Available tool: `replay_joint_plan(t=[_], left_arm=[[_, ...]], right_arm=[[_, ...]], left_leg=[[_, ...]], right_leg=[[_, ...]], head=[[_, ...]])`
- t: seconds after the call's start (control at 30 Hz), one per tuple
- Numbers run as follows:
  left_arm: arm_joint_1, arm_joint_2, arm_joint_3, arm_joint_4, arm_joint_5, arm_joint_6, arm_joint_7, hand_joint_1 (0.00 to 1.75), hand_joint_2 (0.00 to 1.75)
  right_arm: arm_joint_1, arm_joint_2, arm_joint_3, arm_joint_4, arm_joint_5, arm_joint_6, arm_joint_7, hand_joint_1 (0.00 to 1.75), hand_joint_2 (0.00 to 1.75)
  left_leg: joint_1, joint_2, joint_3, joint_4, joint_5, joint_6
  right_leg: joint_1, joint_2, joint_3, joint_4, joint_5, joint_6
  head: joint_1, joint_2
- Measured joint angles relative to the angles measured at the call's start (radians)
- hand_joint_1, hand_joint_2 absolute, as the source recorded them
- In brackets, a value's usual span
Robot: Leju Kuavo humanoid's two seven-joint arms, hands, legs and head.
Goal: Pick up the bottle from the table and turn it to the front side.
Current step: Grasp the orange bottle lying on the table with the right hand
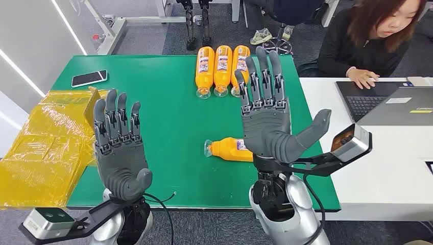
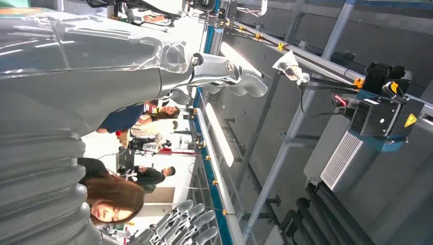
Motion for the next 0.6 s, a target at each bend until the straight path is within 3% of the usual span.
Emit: replay_joint_plan(t=[0.27, 0.3, 0.37, 0.4, 0.43, 0.5, 0.6], left_arm=[[0.0, 0.002, 0.0, 0.001, -0.008, 0.012, 0.0, 0.0, 1.75], [0.0, 0.002, 0.0, 0.001, -0.008, 0.015, 0.0, 0.0, 1.75], [0.001, 0.003, 0.0, 0.001, -0.009, 0.025, 0.0, 0.0, 1.75], [0.002, 0.003, 0.0, 0.0, -0.01, 0.033, 0.0, 0.0, 1.75], [0.003, 0.003, 0.0, 0.0, -0.013, 0.042, 0.0, 0.0, 1.75], [0.007, 0.004, 0.0, -0.003, -0.017, 0.057, 0.0, 0.0, 1.75], [0.012, 0.006, 0.0, -0.006, -0.019, 0.059, 0.0, 0.0, 1.75]], right_arm=[[-0.007, 0.001, -0.001, 0.005, -0.009, 0.017, 0.007, 0.0, 0.0], [-0.01, 0.002, -0.001, 0.008, -0.005, 0.009, 0.008, 0.0, 0.44], [-0.013, 0.004, -0.002, 0.016, 0.037, -0.035, 0.023, 0.0, 0.44], [-0.015, 0.003, -0.002, 0.024, 0.09, -0.076, 0.041, 0.0, 0.44], [-0.018, 0.0, -0.002, 0.038, 0.17, -0.127, 0.069, 0.0, 0.0], [-0.034, -0.019, -0.001, 0.092, 0.399, -0.238, 0.129, 0.0, 0.0], [-0.108, -0.089, 0.001, 0.235, 0.738, -0.364, 0.161, 0.0, 0.0]], left_leg=[[0.0, 0.0, 0.0, 0.0, 0.0, 0.0], [0.0, 0.0, 0.0, 0.0, 0.0, 0.0], [0.0, 0.0, 0.0, 0.0, 0.0, 0.0], [0.0, 0.0, 0.0, 0.0, 0.0, 0.0], [0.0, 0.0, 0.0, 0.0, 0.0, 0.0], [0.0, 0.0, 0.0, 0.0, 0.0, 0.0], [0.0, -0.001, -0.001, 0.0, 0.001, 0.002]], right_leg=[[0.0, 0.0, 0.0, 0.0, 0.0, 0.0], [0.0, 0.0, 0.0, 0.0, 0.0, 0.0], [0.0, 0.0, 0.0, 0.0, 0.0, 0.0], [0.0, 0.0, 0.0, 0.0, 0.0, 0.0], [0.0, 0.0, 0.0, 0.0, 0.0, 0.0], [0.0, 0.0, 0.0, 0.0, 0.0, 0.0], [0.0, -0.001, 0.001, 0.0, 0.001, 0.001]], head=[[0.0, 0.0], [0.0, 0.0], [0.0, 0.0], [0.0, 0.0], [0.0, 0.0], [0.0, 0.0], [0.0, 0.0]])
